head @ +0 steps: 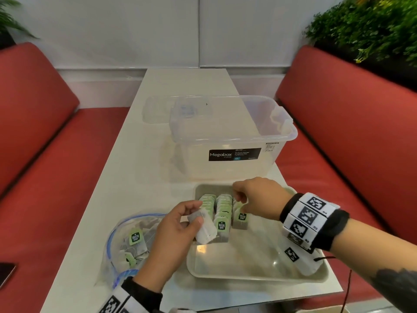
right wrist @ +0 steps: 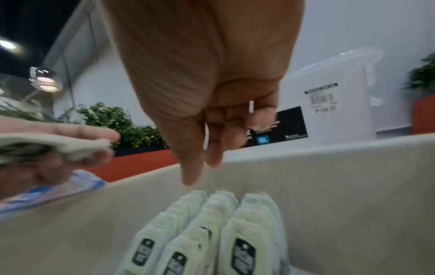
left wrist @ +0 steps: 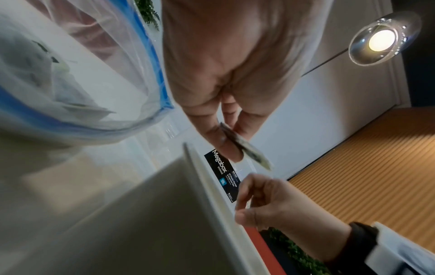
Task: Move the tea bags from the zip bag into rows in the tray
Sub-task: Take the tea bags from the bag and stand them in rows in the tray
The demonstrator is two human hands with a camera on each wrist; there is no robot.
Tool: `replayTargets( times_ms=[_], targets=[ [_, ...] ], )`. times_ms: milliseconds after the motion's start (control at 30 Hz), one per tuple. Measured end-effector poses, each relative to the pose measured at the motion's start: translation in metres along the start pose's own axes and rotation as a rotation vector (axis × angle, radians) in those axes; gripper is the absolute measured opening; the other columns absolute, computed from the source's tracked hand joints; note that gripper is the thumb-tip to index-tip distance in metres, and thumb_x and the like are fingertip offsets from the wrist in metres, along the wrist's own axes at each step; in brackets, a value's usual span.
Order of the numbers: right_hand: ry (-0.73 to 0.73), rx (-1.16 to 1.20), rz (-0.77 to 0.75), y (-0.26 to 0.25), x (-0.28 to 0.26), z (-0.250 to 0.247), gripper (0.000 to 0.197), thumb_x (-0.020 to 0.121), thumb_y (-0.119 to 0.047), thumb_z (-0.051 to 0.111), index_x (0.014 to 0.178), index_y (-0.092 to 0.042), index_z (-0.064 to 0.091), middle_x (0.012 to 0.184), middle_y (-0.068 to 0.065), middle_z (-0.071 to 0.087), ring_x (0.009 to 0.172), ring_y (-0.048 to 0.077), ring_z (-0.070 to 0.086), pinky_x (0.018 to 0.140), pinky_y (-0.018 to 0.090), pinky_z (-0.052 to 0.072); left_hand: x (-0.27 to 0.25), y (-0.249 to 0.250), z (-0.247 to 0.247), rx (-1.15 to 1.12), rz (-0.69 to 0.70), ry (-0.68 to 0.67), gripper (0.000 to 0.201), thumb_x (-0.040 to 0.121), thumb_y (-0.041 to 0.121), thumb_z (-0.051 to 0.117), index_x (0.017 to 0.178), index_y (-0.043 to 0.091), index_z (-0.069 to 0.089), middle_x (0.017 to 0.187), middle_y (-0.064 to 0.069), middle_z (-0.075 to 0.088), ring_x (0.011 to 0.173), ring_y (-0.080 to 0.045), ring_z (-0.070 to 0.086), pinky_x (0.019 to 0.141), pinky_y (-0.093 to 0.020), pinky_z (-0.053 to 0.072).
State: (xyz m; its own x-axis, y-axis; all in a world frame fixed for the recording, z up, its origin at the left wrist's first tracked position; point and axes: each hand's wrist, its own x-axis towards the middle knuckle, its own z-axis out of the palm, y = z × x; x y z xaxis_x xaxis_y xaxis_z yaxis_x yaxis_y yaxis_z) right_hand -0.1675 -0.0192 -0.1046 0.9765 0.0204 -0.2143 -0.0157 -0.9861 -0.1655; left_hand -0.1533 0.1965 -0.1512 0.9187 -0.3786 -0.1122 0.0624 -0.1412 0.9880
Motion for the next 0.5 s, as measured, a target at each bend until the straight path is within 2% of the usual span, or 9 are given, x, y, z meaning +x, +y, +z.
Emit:
replayTargets(
  times_ms=[67, 133, 200, 233, 300, 333, 400, 433, 500],
  targets=[
    [0.074, 0.105, -0.141, -0.015, -0.013, -0.006, 0.032, 0.073, -0.023, 0.073, 0.096, -0.027, 0.051, 0.096, -0.011, 0.055, 0.08, 0.009, 0.048, 0.066, 0.027, 0.04, 0.003, 0.0, -0.001, -0.081, -0.063, 0.014, 0.024, 0.088, 0.003, 0.059, 0.099, 0.023, 0.066, 0.102, 0.002, 0.065, 0.081, -0.013, 0.067, 0.066, -0.024, 0.054],
    [0.12, 0.166, -0.29, -0.032, -0.026, -0.007, 0.042, 0.071, -0.032, 0.075, 0.109, -0.027, 0.056, 0.105, -0.012, 0.052, 0.08, 0.002, 0.043, 0.066, 0.027, 0.04, 0.005, 0.001, -0.001, -0.149, -0.123, -0.002, 0.018, 0.088, 0.007, 0.06, 0.098, 0.019, 0.068, 0.101, 0.0, 0.068, 0.078, -0.01, 0.067, 0.067, -0.026, 0.055],
    [0.161, 0.199, -0.404, -0.044, -0.034, -0.004, 0.035, 0.075, -0.042, 0.066, 0.106, -0.028, 0.062, 0.105, -0.01, 0.055, 0.075, -0.002, 0.041, 0.061, 0.025, 0.041, 0.004, 0.004, 0.0, -0.194, -0.162, -0.047, 0.015, 0.089, 0.008, 0.059, 0.1, 0.013, 0.068, 0.1, -0.007, 0.07, 0.081, -0.015, 0.068, 0.072, -0.03, 0.057],
    [0.196, 0.211, -0.436, -0.046, -0.035, -0.002, 0.029, 0.077, -0.045, 0.06, 0.1, -0.027, 0.065, 0.101, -0.01, 0.058, 0.071, -0.003, 0.04, 0.058, 0.024, 0.039, 0.003, 0.006, 0.002, -0.216, -0.176, -0.07, 0.015, 0.089, 0.008, 0.058, 0.1, 0.009, 0.067, 0.098, -0.01, 0.071, 0.081, -0.017, 0.069, 0.07, -0.028, 0.058],
    [0.244, 0.266, -0.392, -0.048, -0.031, -0.001, 0.019, 0.083, -0.04, 0.061, 0.091, -0.024, 0.068, 0.088, -0.011, 0.062, 0.064, -0.004, 0.041, 0.058, 0.021, 0.038, 0.001, 0.01, 0.003, -0.249, -0.201, -0.097, 0.017, 0.091, 0.014, 0.055, 0.099, 0.005, 0.066, 0.088, -0.009, 0.072, 0.072, -0.015, 0.07, 0.061, -0.022, 0.056],
    [0.255, 0.316, -0.327, -0.048, -0.027, -0.002, 0.014, 0.084, -0.035, 0.064, 0.09, -0.023, 0.068, 0.081, -0.013, 0.062, 0.06, -0.004, 0.044, 0.059, 0.017, 0.037, 0.0, 0.012, 0.003, -0.265, -0.221, -0.111, 0.024, 0.092, 0.024, 0.051, 0.098, 0.006, 0.066, 0.085, -0.006, 0.072, 0.069, -0.014, 0.07, 0.059, -0.021, 0.056],
    [0.268, 0.451, -0.188, -0.046, -0.021, -0.006, 0.007, 0.083, -0.027, 0.069, 0.088, -0.023, 0.067, 0.071, -0.015, 0.059, 0.057, -0.007, 0.049, 0.058, 0.009, 0.033, -0.001, 0.014, 0.002, -0.269, -0.235, -0.158, 0.045, 0.089, 0.046, 0.041, 0.102, 0.011, 0.065, 0.093, -0.001, 0.072, 0.077, -0.018, 0.071, 0.064, -0.028, 0.058],
    [0.271, 0.521, -0.134, -0.045, -0.019, -0.007, 0.007, 0.082, -0.024, 0.071, 0.085, -0.026, 0.065, 0.068, -0.015, 0.059, 0.057, -0.008, 0.051, 0.057, 0.008, 0.033, -0.002, 0.014, 0.002, -0.236, -0.2, -0.17, 0.05, 0.085, 0.053, 0.039, 0.104, 0.015, 0.065, 0.097, 0.001, 0.072, 0.084, -0.018, 0.071, 0.069, -0.032, 0.058],
    [0.274, 0.642, -0.068, -0.043, -0.016, -0.008, 0.019, 0.08, -0.019, 0.072, 0.078, -0.032, 0.058, 0.064, -0.013, 0.06, 0.053, -0.006, 0.053, 0.054, 0.008, 0.035, -0.004, 0.016, 0.002, -0.144, -0.055, -0.145, 0.035, 0.082, 0.048, 0.049, 0.101, 0.023, 0.065, 0.097, 0.004, 0.072, 0.09, -0.014, 0.069, 0.074, -0.033, 0.057]
  ],
)
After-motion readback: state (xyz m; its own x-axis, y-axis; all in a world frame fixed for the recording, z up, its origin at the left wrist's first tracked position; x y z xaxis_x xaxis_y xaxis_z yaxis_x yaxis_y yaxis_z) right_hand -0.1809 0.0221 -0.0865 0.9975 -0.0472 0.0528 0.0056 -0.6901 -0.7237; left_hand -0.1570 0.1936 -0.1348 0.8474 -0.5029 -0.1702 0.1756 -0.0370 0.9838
